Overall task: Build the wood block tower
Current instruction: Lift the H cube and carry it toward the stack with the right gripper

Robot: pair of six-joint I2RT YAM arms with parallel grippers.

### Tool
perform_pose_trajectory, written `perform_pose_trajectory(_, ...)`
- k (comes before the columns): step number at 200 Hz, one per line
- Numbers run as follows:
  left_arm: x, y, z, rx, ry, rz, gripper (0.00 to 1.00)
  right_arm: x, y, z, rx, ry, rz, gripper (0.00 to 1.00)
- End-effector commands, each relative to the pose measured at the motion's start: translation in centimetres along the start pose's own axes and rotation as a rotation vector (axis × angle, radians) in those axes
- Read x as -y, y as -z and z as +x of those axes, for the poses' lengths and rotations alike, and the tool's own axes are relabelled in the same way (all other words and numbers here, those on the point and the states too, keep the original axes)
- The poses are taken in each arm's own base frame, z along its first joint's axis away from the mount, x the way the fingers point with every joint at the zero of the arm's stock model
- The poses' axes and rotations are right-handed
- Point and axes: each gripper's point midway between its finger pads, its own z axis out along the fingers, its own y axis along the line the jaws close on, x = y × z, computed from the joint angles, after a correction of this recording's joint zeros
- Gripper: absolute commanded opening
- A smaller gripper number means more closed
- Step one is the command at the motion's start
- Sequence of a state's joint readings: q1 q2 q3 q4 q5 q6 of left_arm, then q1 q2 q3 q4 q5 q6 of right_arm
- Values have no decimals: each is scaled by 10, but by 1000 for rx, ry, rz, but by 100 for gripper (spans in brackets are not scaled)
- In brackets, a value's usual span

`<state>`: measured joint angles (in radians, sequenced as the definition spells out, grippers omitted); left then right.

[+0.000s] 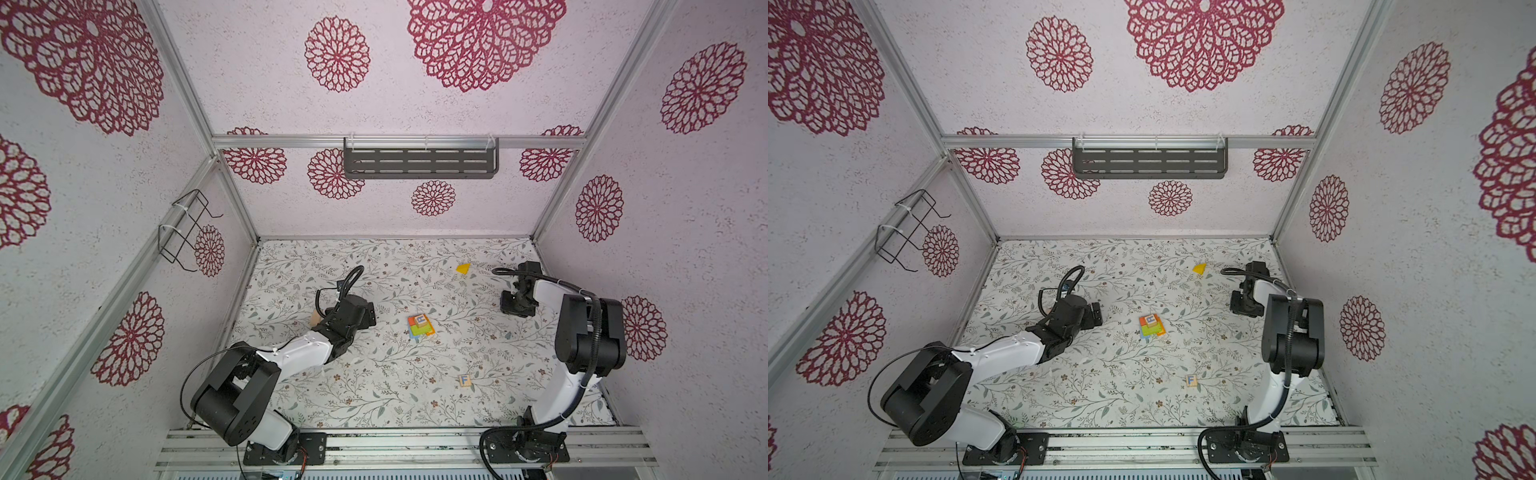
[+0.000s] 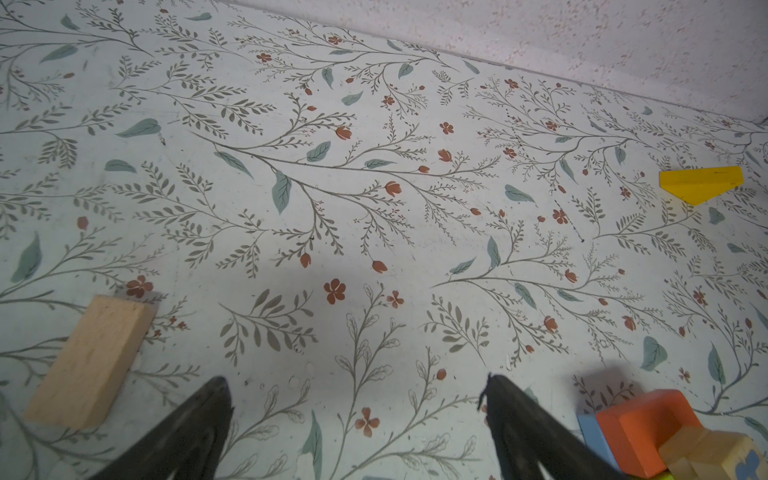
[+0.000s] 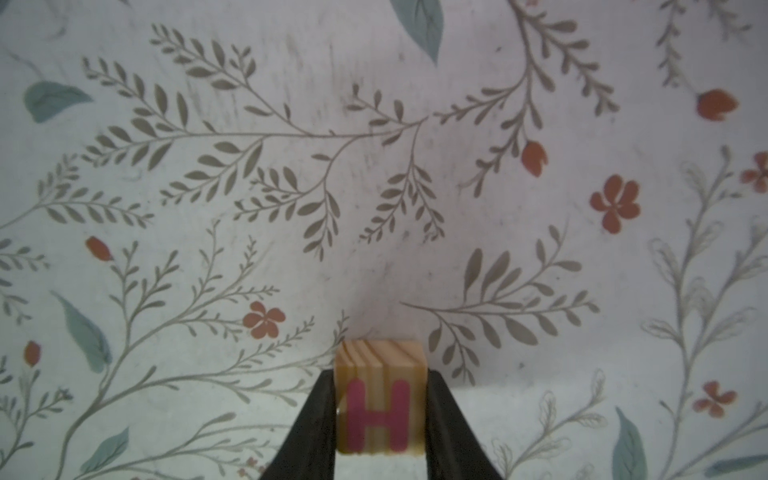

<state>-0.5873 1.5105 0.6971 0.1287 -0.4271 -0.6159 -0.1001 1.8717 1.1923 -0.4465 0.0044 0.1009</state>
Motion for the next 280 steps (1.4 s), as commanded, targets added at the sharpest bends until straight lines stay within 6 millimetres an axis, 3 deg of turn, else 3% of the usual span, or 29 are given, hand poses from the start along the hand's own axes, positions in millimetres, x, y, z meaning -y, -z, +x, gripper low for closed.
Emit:
perform_pose_trajectory(1,3,-1,-7,10,10,4,98,-13,30,-13,35,-17,-21,30)
perform_pose_trajectory(53,3,-1,-7,12,12,2,98,-57,69,-14,35,45,-89,31)
perform_pose_trajectory(109,1,0,-7,15,8,-5,98,-133,113,-13,39,266,-189,33)
perform_pose_trajectory(163,0,2,-9,24,14,-4,97,-189,141,-2,46,489,-238,32)
perform_pose_trajectory(227,2,-2,-6,11,4,-6,97,-243,153,32,39,645,-328,32)
perform_pose_trajectory(280,3,-7,-3,-3,-2,-7,97,-263,142,60,19,685,-335,32)
